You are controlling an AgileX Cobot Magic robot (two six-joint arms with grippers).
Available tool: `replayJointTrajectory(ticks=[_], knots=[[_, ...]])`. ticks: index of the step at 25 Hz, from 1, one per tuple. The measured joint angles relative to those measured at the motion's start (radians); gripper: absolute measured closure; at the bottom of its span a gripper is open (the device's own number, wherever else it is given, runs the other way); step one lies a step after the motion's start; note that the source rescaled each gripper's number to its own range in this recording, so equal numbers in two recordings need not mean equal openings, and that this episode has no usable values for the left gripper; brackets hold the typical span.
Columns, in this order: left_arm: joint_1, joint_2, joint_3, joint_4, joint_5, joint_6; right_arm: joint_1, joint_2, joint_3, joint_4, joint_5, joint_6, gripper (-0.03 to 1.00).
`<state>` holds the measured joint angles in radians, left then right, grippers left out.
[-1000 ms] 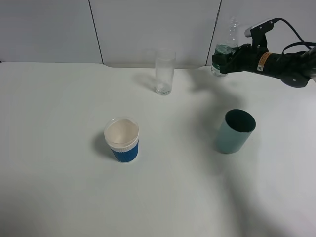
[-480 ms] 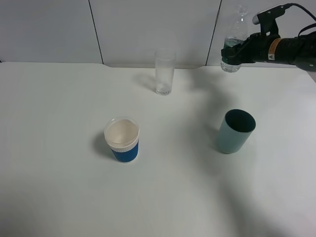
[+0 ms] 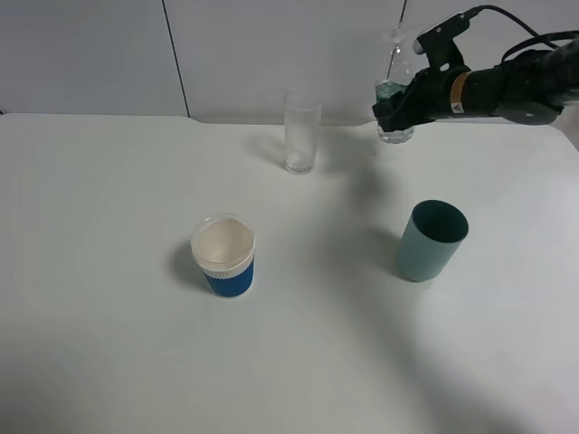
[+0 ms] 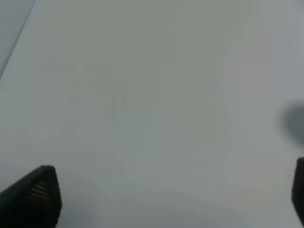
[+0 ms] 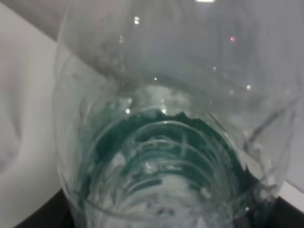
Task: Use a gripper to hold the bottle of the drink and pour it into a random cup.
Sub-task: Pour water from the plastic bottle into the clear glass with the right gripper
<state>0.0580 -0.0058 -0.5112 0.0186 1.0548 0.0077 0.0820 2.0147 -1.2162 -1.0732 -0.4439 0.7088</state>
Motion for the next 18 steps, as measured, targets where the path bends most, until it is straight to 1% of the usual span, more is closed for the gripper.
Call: replayJointTrajectory(ticks=[3, 7, 9, 13, 18], knots=[[0.0, 0.0, 0.0, 0.002, 0.0, 0.0, 0.056, 0.0, -0.024, -0.003, 0.062, -0.004, 0.97], [0.0, 0.0, 0.0, 0.001, 0.0, 0.0, 0.107, 0.0, -0.075, -0.003, 0.141, -0.009, 0.97], [0.0, 0.0, 0.0, 0.001, 0.0, 0.0, 0.126, 0.0, -0.099, -0.004, 0.161, -0.011, 0.97], [0.0, 0.0, 0.0, 0.001, 0.0, 0.0, 0.158, 0.0, -0.134, -0.054, 0.196, -0.011, 0.97], [0.0, 0.0, 0.0, 0.001, 0.0, 0.0, 0.165, 0.0, -0.14, -0.105, 0.234, -0.011, 0.97]])
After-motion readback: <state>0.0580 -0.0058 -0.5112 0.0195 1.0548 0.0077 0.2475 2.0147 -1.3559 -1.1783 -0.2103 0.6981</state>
